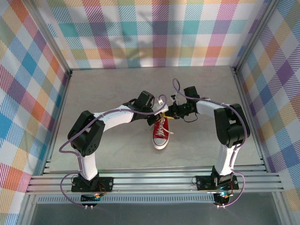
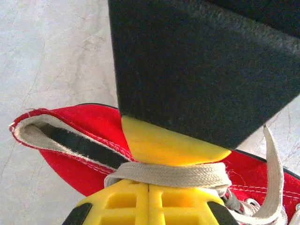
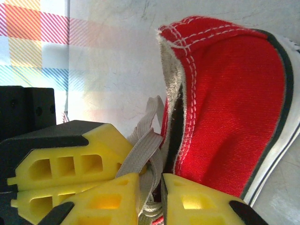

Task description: Tie the shoes

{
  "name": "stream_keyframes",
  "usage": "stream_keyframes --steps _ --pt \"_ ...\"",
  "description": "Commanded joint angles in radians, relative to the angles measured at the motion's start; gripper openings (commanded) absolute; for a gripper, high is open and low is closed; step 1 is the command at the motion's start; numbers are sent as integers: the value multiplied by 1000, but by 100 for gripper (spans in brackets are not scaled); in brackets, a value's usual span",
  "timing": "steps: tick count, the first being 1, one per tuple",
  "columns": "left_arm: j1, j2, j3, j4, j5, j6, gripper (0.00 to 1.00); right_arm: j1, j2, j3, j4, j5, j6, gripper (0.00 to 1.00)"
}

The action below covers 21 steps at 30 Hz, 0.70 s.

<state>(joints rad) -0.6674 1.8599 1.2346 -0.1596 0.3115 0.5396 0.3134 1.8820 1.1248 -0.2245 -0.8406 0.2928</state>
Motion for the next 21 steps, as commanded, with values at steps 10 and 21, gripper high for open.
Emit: stream_keyframes --steps 10,21 --pt "-18 19 19 -18 -2 -6 0 9 -21 -33 27 -46 14 29" --pt "-18 11 -1 0 -4 -15 0 20 -38 -43 47 -51 46 34"
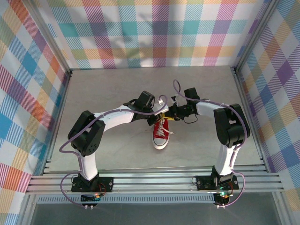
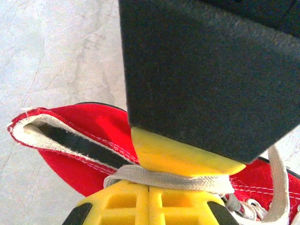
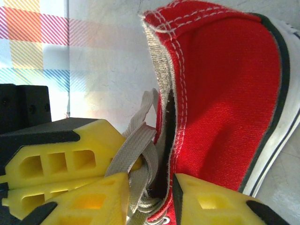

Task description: Tie the shoes

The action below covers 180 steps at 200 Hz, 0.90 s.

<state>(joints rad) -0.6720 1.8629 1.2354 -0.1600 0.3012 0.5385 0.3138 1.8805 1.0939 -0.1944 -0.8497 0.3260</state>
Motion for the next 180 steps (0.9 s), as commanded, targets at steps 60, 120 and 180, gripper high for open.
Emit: stream_keyframes --steps 60,120,180 --pt "-14 6 -31 68 -11 -75 0 26 -49 -26 51 -51 69 34" --pt "-33 10 -82 191 -75 -173 0 47 -48 -14 51 -61 104 32" --pt "-35 -10 -119 247 -92 -192 0 56 -31 -6 10 -23 100 17"
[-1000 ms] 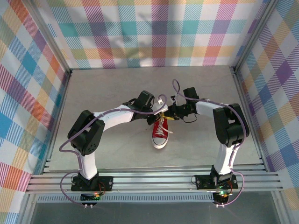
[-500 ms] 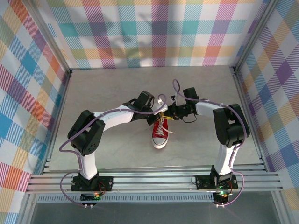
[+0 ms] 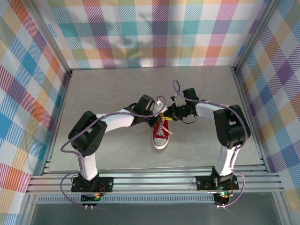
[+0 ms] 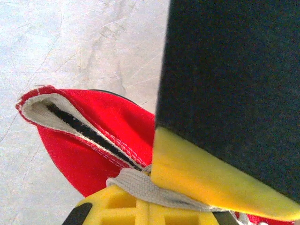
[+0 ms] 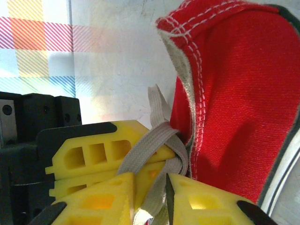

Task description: Tie the shoes

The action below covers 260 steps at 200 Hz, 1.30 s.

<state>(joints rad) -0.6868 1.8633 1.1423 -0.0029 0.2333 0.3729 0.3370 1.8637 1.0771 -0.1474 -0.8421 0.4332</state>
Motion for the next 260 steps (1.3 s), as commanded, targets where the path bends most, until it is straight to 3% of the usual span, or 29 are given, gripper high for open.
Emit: stream_keyframes --steps 1,44,105,145,219,260 --pt "-20 -12 -28 91 -26 -26 0 33 -14 12 -37 -30 -7 17" --pt "-20 -37 -67 156 -15 -40 0 33 -25 19 -45 -19 -7 0" --pt "-12 -82 -116 207 16 -37 0 27 -64 25 -102 69 -51 0" --pt "2 -119 -144 216 62 -40 16 22 -84 24 -110 111 -63 0" --pt "15 -146 -159 198 86 -35 20 21 -99 23 -106 148 -72 0" --pt "16 -160 -166 150 66 -10 30 22 -105 24 -105 162 -83 0"
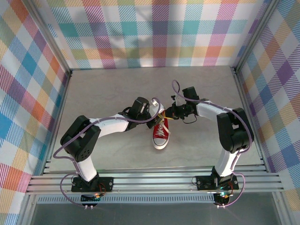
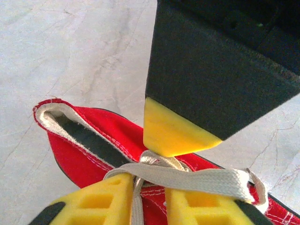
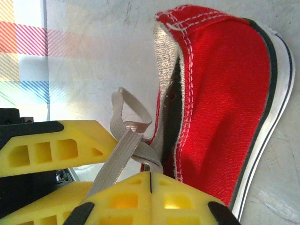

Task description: Tie the shoes

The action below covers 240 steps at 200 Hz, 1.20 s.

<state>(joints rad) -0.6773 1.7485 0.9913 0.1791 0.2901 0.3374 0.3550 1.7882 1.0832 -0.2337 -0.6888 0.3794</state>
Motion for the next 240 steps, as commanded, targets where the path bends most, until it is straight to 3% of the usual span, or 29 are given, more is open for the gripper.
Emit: stream_keyframes --steps 1,59,93,145,240 --pt "7 -47 -14 -33 7 26 30 3 -30 18 -18 10 -30 0" --pt "10 -120 -78 -35 -102 33 46 4 -18 31 -22 11 -38 0" --pt "22 -145 -80 -51 -77 -17 49 4 -17 30 -20 -1 -40 0" --pt "22 -68 -31 -52 35 -55 32 6 -15 24 -4 -48 -41 0" --pt "22 -8 -1 -24 70 -75 18 9 16 18 19 -101 -47 16"
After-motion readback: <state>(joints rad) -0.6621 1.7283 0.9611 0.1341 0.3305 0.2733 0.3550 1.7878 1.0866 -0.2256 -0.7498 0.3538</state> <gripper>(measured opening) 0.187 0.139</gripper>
